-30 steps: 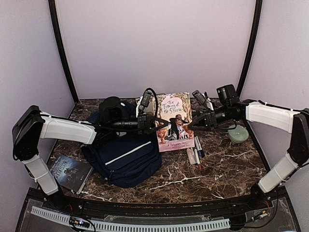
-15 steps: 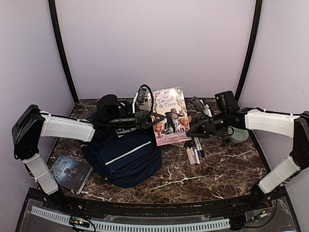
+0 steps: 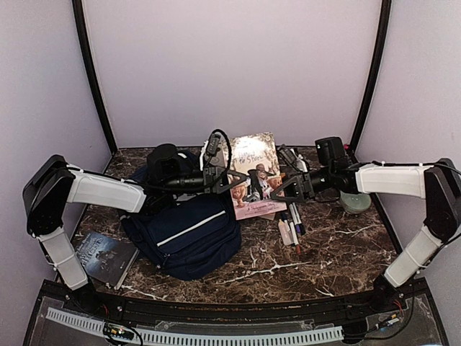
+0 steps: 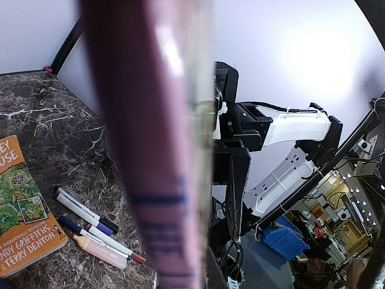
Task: Pack the student bag
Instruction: Pass from the left arm to the right
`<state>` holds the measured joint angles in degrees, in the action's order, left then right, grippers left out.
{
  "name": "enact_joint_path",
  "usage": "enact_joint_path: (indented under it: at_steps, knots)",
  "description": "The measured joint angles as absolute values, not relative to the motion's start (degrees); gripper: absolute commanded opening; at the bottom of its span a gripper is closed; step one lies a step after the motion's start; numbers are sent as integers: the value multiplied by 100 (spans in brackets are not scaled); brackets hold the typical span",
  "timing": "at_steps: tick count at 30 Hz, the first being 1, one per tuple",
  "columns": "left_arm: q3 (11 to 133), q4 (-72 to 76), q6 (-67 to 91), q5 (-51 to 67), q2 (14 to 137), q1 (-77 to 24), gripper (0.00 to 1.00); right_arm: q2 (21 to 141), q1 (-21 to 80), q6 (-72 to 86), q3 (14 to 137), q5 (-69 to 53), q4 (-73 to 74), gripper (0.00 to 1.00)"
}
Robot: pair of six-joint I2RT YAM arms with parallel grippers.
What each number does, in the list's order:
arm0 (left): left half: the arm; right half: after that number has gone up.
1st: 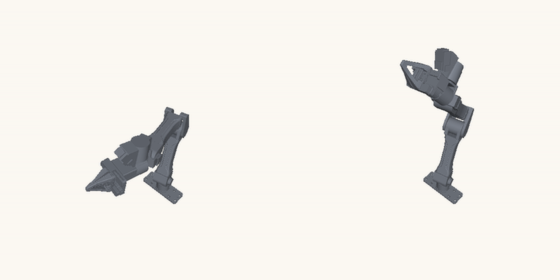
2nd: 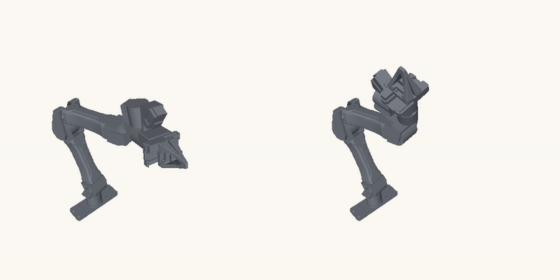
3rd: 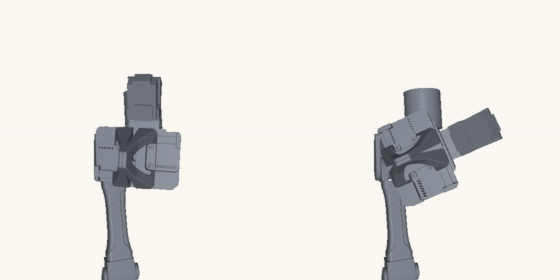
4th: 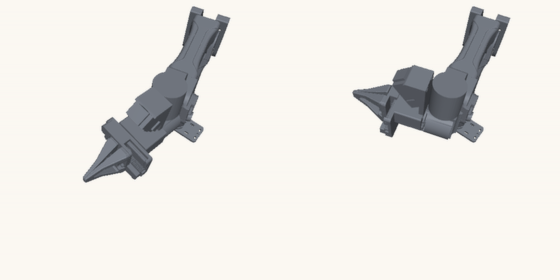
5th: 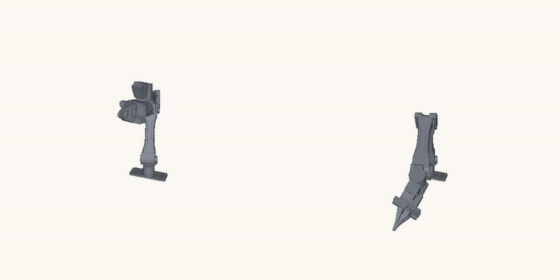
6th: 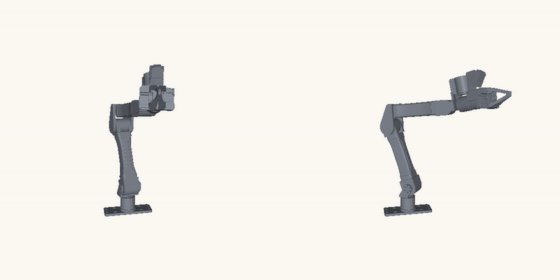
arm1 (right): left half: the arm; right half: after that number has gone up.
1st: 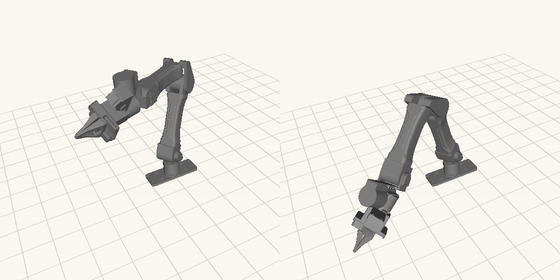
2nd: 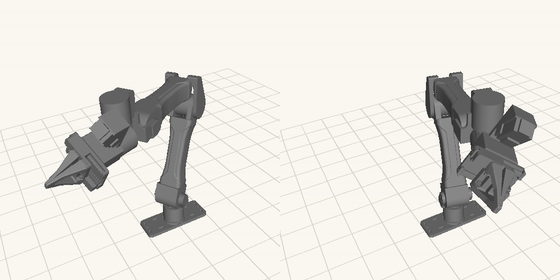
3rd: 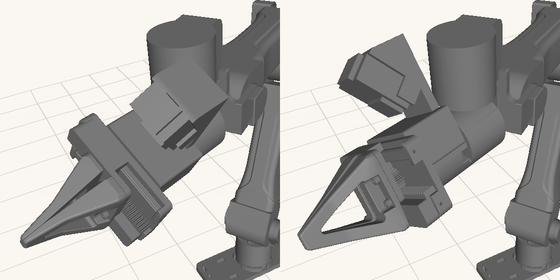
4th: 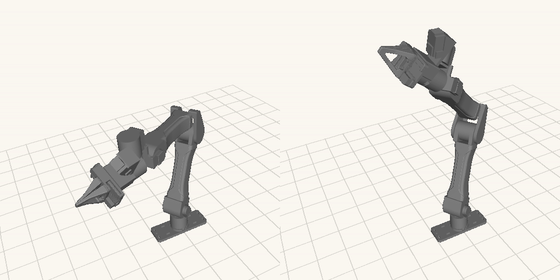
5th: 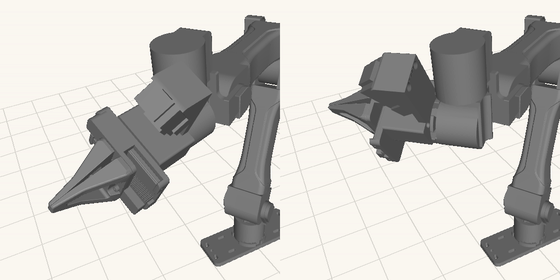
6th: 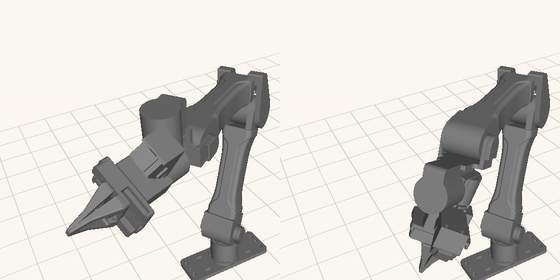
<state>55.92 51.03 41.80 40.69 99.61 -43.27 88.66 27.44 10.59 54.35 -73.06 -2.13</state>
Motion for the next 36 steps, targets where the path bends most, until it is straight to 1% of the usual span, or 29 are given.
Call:
enact_joint_path:
  at_steps: [8, 13, 18, 20, 21, 22, 25, 28, 29, 32, 36]
  knots:
    - [5592, 4803, 3999, 3798, 9959, -4327, 0, 9021, 2814, 1345, 5485, -7325, -397, 41]
    - [5594, 4434, 3765, 3559, 9878, -4329, 0, 8921, 2814, 1350, 5481, -7168, -320, 22]
    - [5594, 4381, 3754, 3507, 9802, -4329, 0, 8871, 2810, 1247, 5485, -6823, -272, 11]
    - [5594, 4355, 3760, 3498, 9802, -4329, 0, 8871, 2810, 1229, 5485, -6724, -231, 4]
    - [5594, 4353, 3763, 3496, 9802, -4329, 3, 8871, 2810, 1223, 5485, -6672, -207, 1]
    - [5594, 4351, 3765, 3496, 9802, -4329, 8, 8871, 2810, 1208, 5485, -6624, -193, 0]
    - [5594, 4263, 3708, 3450, 9793, -4329, 23, 8871, 2786, 1214, 5492, -6475, -117, 0]
    - [5614, 3741, 3457, 3238, 9664, -4327, 39, 8871, 2722, 1160, 5590, -6377, 119, 0]
    - [5642, 3514, 3332, 3133, 9612, -4327, 43, 8871, 2663, 1127, 5675, -6326, 276, 0]
    - [5883, 2423, 3002, 2703, 9367, -4327, 47, 8873, 2443, 891, 6062, -6147, 882, 0]
    - [6169, 963, 2512, 2108, 8947, -4324, 47, 8871, 2073, 392, 6672, -5824, 1715, 0]
